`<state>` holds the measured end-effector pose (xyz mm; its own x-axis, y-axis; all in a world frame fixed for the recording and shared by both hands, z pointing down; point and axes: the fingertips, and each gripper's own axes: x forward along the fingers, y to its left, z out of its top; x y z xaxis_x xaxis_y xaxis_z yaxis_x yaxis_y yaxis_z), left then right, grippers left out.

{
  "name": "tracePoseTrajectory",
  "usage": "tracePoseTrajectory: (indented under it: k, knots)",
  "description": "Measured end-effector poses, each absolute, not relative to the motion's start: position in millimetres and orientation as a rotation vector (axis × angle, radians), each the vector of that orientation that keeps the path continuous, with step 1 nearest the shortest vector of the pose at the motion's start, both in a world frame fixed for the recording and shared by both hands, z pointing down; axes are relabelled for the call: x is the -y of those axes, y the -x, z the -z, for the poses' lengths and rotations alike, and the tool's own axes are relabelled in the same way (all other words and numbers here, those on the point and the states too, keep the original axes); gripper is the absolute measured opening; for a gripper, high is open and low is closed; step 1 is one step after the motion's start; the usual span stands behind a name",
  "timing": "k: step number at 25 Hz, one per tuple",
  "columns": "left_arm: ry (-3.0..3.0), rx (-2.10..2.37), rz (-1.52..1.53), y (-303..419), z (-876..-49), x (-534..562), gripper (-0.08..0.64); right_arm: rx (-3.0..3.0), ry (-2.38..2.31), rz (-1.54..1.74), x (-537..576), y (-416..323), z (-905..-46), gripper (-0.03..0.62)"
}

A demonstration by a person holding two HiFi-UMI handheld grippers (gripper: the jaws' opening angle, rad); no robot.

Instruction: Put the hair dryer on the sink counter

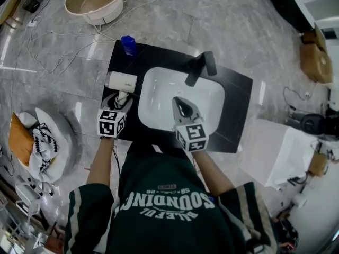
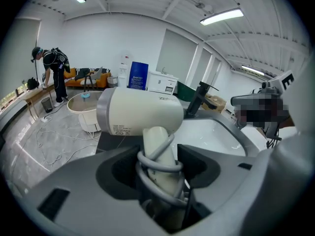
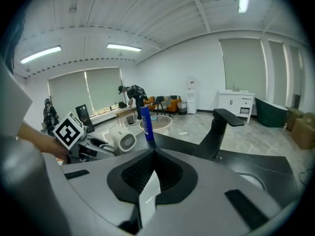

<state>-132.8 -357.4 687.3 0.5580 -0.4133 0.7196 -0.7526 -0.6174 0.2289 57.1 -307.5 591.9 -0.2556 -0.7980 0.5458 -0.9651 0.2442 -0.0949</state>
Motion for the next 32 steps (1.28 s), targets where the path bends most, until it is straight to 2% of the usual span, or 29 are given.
tracePoseTrajectory:
  k: [32]
  knots:
    - [-2.098,0.88,-0.975,112,-748,384,0.239,1.949,-1.826,-0.7,277,-116,-598,0.0]
